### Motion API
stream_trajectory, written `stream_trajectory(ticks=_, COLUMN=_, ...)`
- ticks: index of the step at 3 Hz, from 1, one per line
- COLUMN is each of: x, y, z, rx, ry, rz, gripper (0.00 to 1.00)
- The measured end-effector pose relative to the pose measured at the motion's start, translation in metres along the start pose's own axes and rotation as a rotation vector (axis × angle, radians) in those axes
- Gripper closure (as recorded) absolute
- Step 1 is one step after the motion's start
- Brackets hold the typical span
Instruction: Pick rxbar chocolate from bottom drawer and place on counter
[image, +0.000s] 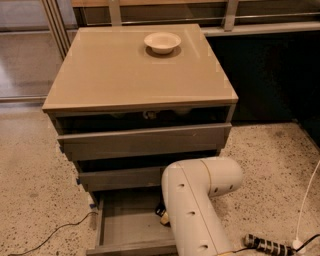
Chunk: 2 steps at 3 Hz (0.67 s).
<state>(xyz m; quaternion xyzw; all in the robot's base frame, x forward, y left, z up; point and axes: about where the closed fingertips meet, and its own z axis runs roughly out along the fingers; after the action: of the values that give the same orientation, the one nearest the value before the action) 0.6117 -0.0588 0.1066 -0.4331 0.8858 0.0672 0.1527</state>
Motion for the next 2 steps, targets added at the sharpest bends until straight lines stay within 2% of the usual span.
stream_trajectory(ticks=2, x=0.0005, y=0.0005, z=0.0004, rx=-0.027, ry=-0.026, rz=0.018, gripper=0.21)
